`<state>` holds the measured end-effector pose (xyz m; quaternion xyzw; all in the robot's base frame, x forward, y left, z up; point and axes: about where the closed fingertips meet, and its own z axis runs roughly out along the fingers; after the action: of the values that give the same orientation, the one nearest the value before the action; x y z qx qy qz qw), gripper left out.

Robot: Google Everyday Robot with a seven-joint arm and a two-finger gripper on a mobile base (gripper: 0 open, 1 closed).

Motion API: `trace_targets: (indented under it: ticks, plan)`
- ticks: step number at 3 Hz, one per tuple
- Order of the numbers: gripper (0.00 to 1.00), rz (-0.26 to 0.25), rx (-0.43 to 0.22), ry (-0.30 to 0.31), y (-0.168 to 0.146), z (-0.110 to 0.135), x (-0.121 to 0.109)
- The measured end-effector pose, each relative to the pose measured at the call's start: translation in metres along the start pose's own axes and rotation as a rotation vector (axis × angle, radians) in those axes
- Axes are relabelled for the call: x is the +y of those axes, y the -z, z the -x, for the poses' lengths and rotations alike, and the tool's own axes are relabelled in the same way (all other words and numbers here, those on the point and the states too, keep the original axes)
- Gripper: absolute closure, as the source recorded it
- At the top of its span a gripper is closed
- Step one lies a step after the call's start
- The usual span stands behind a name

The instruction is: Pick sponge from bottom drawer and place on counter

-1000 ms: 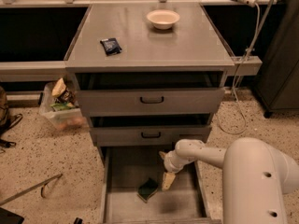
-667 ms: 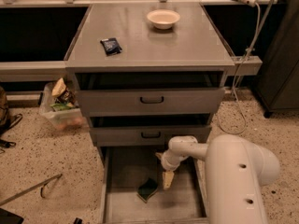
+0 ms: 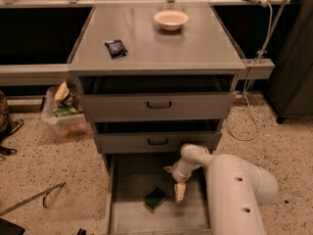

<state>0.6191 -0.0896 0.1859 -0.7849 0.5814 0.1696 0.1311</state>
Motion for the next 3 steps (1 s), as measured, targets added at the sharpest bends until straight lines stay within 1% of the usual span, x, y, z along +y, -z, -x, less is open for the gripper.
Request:
trace_targets:
  ticks: [1, 2, 3]
  plan:
    - [0.0, 0.0, 0.0, 0.0, 0.0, 0.0, 0.0]
    - [0.0, 0.015, -0.035, -0.043, -0.022, 0.003, 0.017]
    - [0.0, 0.096, -0.094, -0.068, -0.066, 0.007, 0.041]
